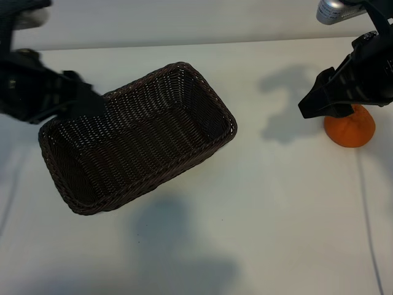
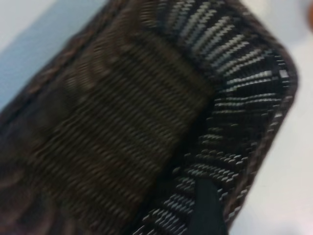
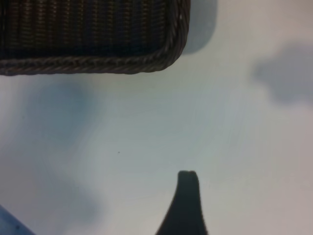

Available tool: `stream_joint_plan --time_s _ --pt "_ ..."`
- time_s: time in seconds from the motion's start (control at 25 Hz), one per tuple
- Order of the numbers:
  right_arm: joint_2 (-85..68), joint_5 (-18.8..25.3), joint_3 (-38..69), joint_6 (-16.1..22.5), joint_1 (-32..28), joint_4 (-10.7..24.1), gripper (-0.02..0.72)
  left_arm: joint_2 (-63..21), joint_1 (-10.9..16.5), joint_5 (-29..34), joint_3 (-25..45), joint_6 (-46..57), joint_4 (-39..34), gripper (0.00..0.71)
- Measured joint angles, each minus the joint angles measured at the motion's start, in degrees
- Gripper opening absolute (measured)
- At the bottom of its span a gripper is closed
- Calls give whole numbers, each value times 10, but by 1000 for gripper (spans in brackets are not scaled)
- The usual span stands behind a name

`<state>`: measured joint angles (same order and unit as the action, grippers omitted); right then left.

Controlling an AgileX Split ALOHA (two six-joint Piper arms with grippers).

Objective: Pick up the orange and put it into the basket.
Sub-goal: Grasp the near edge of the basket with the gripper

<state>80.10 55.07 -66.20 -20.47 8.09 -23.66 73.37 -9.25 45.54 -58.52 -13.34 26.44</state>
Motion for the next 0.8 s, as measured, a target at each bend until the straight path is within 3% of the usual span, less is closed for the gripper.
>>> stream_joint_plan --time_s 0.16,0.28,0.48,0.6,0.8 --pt "0 4 0 0 0 0 595 -65 0 29 0 163 -147 525" --pt "0 5 0 0 0 0 595 -104 0 86 0 267 -250 525" --pt "0 3 0 1 0 0 595 -140 0 152 16 371 -356 525" --pt "0 2 0 1 0 0 595 -144 0 136 61 410 -373 525" --pt "0 2 0 1 0 0 595 -144 0 29 143 444 -373 536"
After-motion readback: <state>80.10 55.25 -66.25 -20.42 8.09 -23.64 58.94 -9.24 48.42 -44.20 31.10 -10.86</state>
